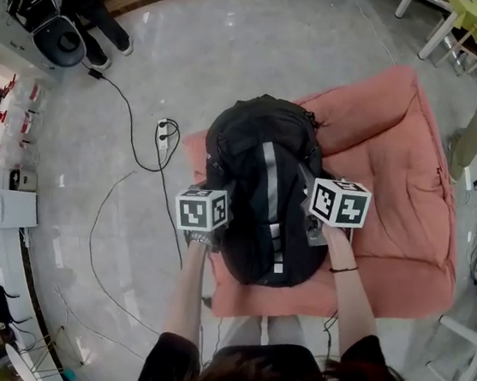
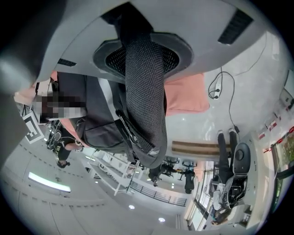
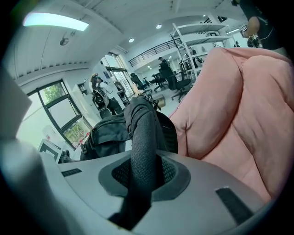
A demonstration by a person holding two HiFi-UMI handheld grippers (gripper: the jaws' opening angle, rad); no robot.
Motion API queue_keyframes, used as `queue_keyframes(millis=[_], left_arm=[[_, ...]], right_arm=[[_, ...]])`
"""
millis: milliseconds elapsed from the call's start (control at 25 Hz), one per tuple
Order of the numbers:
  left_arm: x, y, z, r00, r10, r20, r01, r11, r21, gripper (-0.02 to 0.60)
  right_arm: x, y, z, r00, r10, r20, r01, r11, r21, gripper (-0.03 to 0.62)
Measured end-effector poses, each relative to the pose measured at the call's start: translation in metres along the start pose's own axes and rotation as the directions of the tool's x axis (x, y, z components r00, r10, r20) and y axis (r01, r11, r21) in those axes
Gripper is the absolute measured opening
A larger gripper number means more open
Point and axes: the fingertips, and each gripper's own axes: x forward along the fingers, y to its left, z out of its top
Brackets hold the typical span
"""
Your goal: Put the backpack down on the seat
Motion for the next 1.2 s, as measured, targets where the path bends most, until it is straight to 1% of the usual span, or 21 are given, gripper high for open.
queue_keyframes(millis=[160, 360, 480, 640, 760, 840, 920, 1000, 1040, 1080, 1200], left_arm=[[0.010, 0.009, 0.001, 1.000, 0.008, -0.016, -0.008, 1.000, -0.013, 0.124], [0.023, 0.022, 0.007, 0.998, 0.049, -0.039, -0.050, 0.998, -0.023, 0.152], [0.029, 0.033, 0.008, 0.996, 0.077, -0.053, -0.078, 0.997, -0.016, 0.164], [0.035, 0.036, 0.005, 0.991, 0.118, -0.067, -0.119, 0.993, -0.017, 0.189], [0.040, 0.041, 0.008, 0.989, 0.128, -0.075, -0.130, 0.991, -0.024, 0.202], [0.042, 0.044, 0.010, 0.989, 0.131, -0.067, -0.133, 0.990, -0.039, 0.223], [0.043, 0.049, 0.014, 0.990, 0.133, -0.049, -0.136, 0.989, -0.062, 0.261], [0.042, 0.054, 0.017, 0.990, 0.138, -0.033, -0.140, 0.987, -0.078, 0.290], [0.041, 0.056, 0.017, 0.989, 0.142, -0.031, -0.144, 0.986, -0.079, 0.292], [0.041, 0.057, 0.016, 0.988, 0.148, -0.032, -0.150, 0.986, -0.075, 0.301], [0.037, 0.057, 0.003, 0.986, 0.163, -0.045, -0.166, 0.984, -0.063, 0.316]], right_arm=[[0.014, -0.003, 0.002, 1.000, -0.021, -0.016, 0.021, 1.000, 0.005, 0.055], [0.031, -0.007, 0.006, 0.998, -0.053, -0.035, 0.054, 0.998, 0.013, 0.063], [0.042, -0.006, 0.008, 0.997, -0.073, -0.041, 0.073, 0.997, 0.012, 0.072], [0.043, -0.009, 0.006, 0.995, -0.092, -0.042, 0.093, 0.996, 0.009, 0.078], [0.047, -0.011, 0.008, 0.993, -0.110, -0.046, 0.110, 0.994, 0.011, 0.091], [0.050, -0.012, 0.009, 0.991, -0.127, -0.041, 0.128, 0.992, 0.005, 0.099], [0.054, -0.010, 0.013, 0.989, -0.144, -0.025, 0.144, 0.990, -0.004, 0.113], [0.058, -0.007, 0.020, 0.989, -0.147, 0.004, 0.147, 0.989, 0.008, 0.142], [0.059, -0.007, 0.022, 0.990, -0.140, 0.017, 0.140, 0.990, 0.021, 0.152], [0.059, -0.006, 0.023, 0.991, -0.131, 0.026, 0.130, 0.991, 0.031, 0.152], [0.058, -0.002, 0.019, 0.994, -0.111, 0.020, 0.111, 0.994, 0.011, 0.176]])
